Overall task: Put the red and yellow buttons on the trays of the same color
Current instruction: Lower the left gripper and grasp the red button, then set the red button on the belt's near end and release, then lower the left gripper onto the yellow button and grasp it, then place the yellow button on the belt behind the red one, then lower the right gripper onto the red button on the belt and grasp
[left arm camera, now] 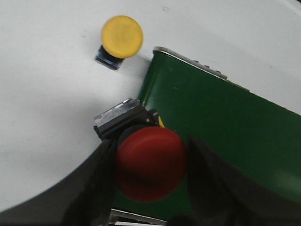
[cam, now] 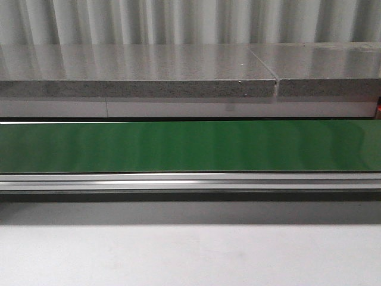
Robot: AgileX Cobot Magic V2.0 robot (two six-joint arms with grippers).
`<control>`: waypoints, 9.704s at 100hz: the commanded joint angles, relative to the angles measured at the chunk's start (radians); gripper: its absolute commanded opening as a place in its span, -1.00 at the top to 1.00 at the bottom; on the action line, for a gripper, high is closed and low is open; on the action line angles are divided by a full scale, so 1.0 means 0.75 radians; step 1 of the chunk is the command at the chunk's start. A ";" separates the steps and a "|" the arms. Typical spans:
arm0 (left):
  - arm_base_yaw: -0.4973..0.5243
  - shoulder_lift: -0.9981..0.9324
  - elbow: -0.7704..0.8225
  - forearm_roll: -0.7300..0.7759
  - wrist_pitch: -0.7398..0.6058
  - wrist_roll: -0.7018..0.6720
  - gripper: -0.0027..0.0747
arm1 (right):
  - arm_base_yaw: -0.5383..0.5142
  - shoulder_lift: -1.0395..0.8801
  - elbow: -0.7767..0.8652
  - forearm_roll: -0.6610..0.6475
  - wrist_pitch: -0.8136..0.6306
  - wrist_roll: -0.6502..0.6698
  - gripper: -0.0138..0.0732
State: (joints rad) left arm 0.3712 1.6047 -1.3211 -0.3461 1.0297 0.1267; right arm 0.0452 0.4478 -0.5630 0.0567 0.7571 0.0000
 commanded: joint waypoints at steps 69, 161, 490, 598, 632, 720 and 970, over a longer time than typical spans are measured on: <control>-0.170 -0.062 0.056 -0.058 -0.051 0.006 -0.19 | 0.004 0.007 -0.032 -0.006 -0.087 -0.009 0.81; -0.108 0.029 -0.234 0.260 -0.059 -0.354 -0.33 | 0.004 0.007 -0.032 -0.006 -0.087 -0.009 0.81; -0.086 0.101 -0.301 0.161 0.310 -0.027 0.47 | 0.004 0.007 -0.032 -0.006 -0.087 -0.009 0.81; -0.264 -0.022 -0.058 0.095 -0.013 -0.001 -0.48 | 0.004 0.007 -0.032 -0.006 -0.087 -0.009 0.81; -0.399 -0.221 -0.058 0.134 -0.113 0.105 0.45 | 0.004 0.007 -0.032 -0.006 -0.087 -0.009 0.81; -0.669 -1.004 0.660 0.286 -0.797 0.090 0.98 | 0.004 0.007 -0.032 -0.006 -0.087 -0.009 0.81; -0.669 -1.387 0.967 0.250 -0.810 0.090 0.98 | 0.419 1.549 -1.046 0.032 0.171 -0.236 -0.64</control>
State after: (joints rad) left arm -0.1210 0.5630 -0.5660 -0.1472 0.4955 0.2040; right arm 0.3570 1.6242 -1.3134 0.0715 0.9420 -0.1634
